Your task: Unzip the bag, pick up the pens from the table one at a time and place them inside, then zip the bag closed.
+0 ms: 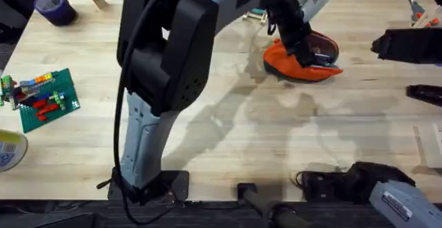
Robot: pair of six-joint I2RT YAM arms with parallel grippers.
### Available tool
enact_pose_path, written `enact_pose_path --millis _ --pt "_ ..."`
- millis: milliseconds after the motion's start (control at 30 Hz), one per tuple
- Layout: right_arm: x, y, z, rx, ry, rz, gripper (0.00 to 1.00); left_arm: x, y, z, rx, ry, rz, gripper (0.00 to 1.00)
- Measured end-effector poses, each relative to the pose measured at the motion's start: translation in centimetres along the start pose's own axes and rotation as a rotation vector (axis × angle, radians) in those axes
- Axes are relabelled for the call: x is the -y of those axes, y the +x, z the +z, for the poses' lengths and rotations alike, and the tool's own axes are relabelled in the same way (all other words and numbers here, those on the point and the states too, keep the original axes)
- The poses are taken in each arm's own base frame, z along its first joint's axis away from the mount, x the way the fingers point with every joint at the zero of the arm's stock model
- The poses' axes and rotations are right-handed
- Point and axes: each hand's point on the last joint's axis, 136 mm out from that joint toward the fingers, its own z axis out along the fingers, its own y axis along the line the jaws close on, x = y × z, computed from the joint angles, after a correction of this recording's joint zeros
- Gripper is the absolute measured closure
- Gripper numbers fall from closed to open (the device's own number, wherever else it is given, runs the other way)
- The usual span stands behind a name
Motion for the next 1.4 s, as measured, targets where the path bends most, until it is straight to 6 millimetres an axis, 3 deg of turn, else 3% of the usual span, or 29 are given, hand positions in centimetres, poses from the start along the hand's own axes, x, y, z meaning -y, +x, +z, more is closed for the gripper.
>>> enact_pose_path --millis 133,467,767,1033,1167,1400 --pt "0.0 0.0 0.0 0.000 0.000 0.000 0.005 -0.3 -0.3 -1.5 0.015 -0.009 -0.009 0.006" --pt "0.0 0.0 0.0 0.000 0.000 0.000 0.005 -3.5 -0.8 -9.2 0.095 -0.128 -0.056 0.006" --pt "0.0 0.0 0.0 0.000 0.000 0.000 0.004 -3.9 1.3 -11.5 0.081 -0.108 -0.148 0.006" --pt "0.0 0.0 0.0 0.000 0.000 0.000 0.004 -4.1 3.8 -16.1 0.066 -0.117 -0.261 0.007" --pt "0.0 0.0 0.0 0.000 0.000 0.000 0.004 -4.2 5.3 -17.1 0.047 -0.115 -0.315 0.006" --pt "0.0 0.0 0.0 0.000 0.000 0.000 0.005 -4.4 5.3 -18.1 0.104 -0.085 -0.340 0.004"
